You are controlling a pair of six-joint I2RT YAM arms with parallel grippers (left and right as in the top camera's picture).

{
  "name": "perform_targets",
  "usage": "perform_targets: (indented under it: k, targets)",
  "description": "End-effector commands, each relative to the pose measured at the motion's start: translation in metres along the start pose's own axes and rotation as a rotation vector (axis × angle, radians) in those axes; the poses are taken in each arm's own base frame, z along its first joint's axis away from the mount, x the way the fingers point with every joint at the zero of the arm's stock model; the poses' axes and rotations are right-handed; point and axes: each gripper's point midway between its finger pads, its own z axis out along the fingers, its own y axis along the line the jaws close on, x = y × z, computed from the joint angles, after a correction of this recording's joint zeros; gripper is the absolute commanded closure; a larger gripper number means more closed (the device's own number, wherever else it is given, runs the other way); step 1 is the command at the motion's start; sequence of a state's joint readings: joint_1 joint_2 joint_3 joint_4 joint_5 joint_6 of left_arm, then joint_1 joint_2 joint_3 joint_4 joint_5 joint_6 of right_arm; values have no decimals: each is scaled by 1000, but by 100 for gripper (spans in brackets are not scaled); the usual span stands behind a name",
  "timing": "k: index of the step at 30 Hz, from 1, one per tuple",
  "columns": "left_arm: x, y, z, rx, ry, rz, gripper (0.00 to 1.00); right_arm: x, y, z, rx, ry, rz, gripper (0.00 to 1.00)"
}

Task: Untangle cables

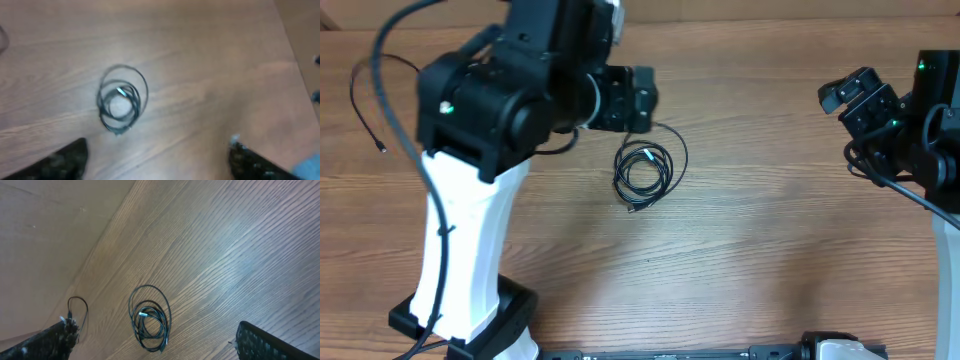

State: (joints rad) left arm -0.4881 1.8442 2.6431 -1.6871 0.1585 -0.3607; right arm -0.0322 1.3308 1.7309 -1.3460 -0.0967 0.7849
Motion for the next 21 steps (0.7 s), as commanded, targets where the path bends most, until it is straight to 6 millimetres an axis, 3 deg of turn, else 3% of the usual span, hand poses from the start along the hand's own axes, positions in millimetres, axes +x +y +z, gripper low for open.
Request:
perform_targets:
  k: [1,4,10,15,21]
  targets:
    - [16,-13,23,48,105,9,0,-3,0,-2,-2,-17,-4,0]
    - [28,-4,43,-5,175,7,0,-3,0,-2,-1,-17,-4,0]
    - [50,47,82,-222,289,-22,1,-3,0,-2,-1,-17,-4,0]
    - [50,101,112,-349,303,-86,0,-3,0,-2,-1,-17,-4,0]
    - [48,135,153,-327,278,-166,0,-3,0,-2,-1,-17,-4,0]
